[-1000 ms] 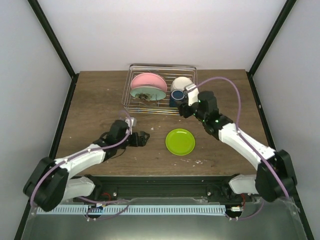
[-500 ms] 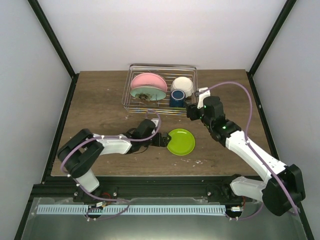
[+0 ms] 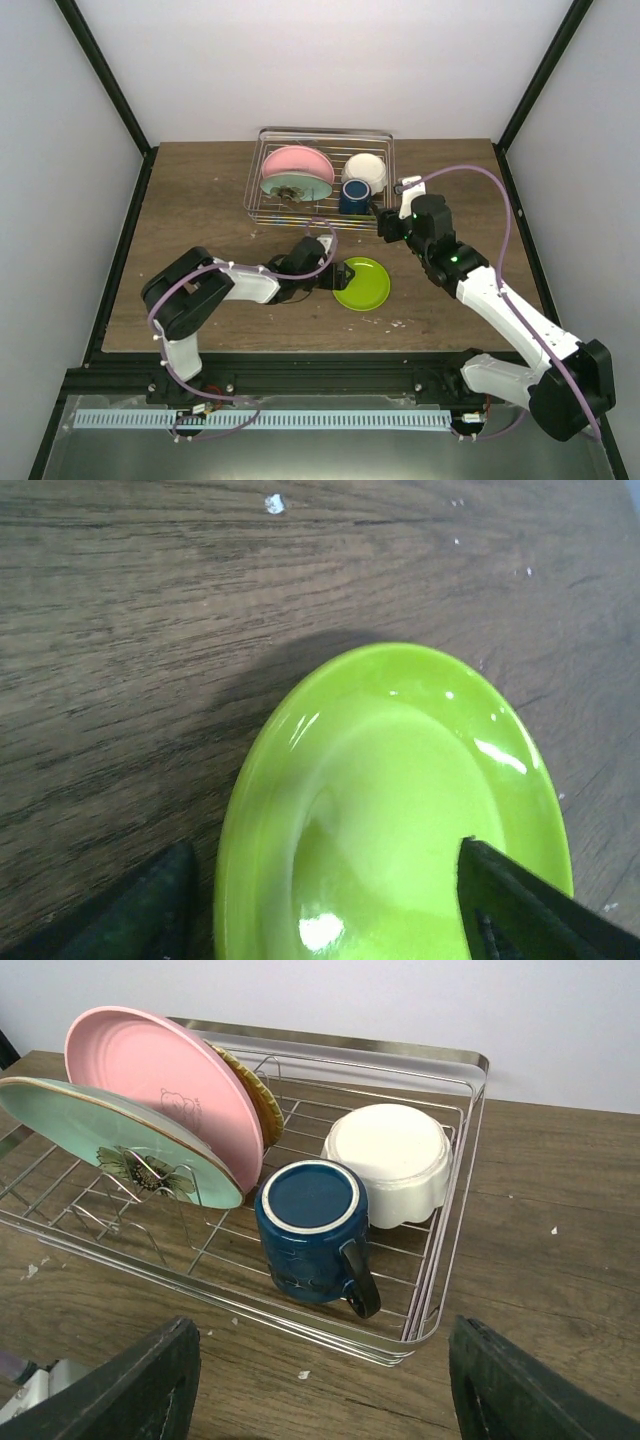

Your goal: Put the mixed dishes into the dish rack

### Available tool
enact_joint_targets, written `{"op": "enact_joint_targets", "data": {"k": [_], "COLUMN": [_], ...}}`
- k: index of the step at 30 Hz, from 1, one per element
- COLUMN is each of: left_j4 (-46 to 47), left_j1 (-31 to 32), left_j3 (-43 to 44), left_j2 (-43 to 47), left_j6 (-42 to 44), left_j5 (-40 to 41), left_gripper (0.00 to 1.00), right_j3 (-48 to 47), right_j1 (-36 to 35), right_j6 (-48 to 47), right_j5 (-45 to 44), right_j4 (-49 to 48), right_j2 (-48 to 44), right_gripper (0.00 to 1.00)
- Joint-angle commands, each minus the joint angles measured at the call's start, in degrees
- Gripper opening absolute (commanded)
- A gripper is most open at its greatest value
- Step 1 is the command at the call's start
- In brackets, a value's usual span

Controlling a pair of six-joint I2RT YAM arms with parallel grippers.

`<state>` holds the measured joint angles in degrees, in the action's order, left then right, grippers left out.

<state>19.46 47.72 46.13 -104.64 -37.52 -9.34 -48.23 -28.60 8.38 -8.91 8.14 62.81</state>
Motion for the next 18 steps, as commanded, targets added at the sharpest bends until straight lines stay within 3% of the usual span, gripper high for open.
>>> {"op": "enact_joint_targets", "data": {"k": [1, 14, 18], "left_j4": [-2.04, -4.62, -6.19], "left_j1": [0.56, 0.49, -0.3], "left_j3": [-0.46, -1.54, -3.17], "left_j2": [-2.1, 2.19, 6.49], "left_j6": [-0.47, 0.87, 2.02], "left_j5": [-2.07, -1.94, -0.82], "left_gripper": [0.67, 0.01, 0.0], "right_j3": [-0.11, -0.17, -0.93], "right_j1": [-0.23, -0.21, -0.23], "right_j6": [-0.78, -0.24, 2.18], "right_j5": [-1.05, 0.88, 4.83], "right_j4": [0.37, 1.38, 3.64], "right_j2": [-0.1, 2.25, 3.21], "right_gripper": [0.69, 0.72, 0.74]}}
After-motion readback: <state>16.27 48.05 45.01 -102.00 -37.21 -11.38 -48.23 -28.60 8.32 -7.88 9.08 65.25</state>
